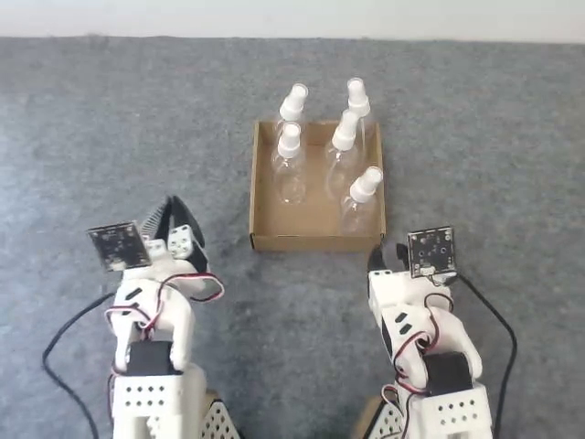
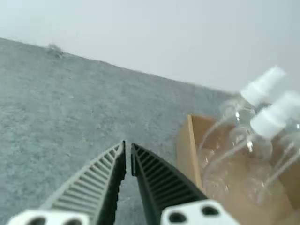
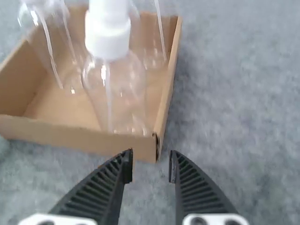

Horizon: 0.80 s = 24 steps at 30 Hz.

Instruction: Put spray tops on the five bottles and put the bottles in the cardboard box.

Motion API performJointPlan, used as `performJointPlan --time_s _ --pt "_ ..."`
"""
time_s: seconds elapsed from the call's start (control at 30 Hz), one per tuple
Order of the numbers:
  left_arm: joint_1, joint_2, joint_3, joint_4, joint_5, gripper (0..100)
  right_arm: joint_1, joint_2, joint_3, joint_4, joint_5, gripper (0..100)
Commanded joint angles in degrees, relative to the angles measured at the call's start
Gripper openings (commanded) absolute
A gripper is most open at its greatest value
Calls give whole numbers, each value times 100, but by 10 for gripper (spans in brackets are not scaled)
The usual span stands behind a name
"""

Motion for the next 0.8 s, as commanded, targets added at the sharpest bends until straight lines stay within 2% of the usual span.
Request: performJointPlan --time_s 0.0,0.1,0.23,0.33,0.53,0.77 --pt "334 -79 -84 563 35 12 57 -92 114 453 -26 91" --pt "457 -70 -84 985 -62 12 57 -92 114 769 -26 91" --pt "519 -62 -84 1670 -809 13 57 -92 114 1147 -26 91" --pt "519 -62 -84 2084 -1073 13 57 -92 114 1341 -26 91" --pt "519 -70 -84 2435 -1116 13 57 -31 114 1402 -26 91" --pt "475 -62 -84 2567 -1108 13 57 -92 114 2378 -26 91"
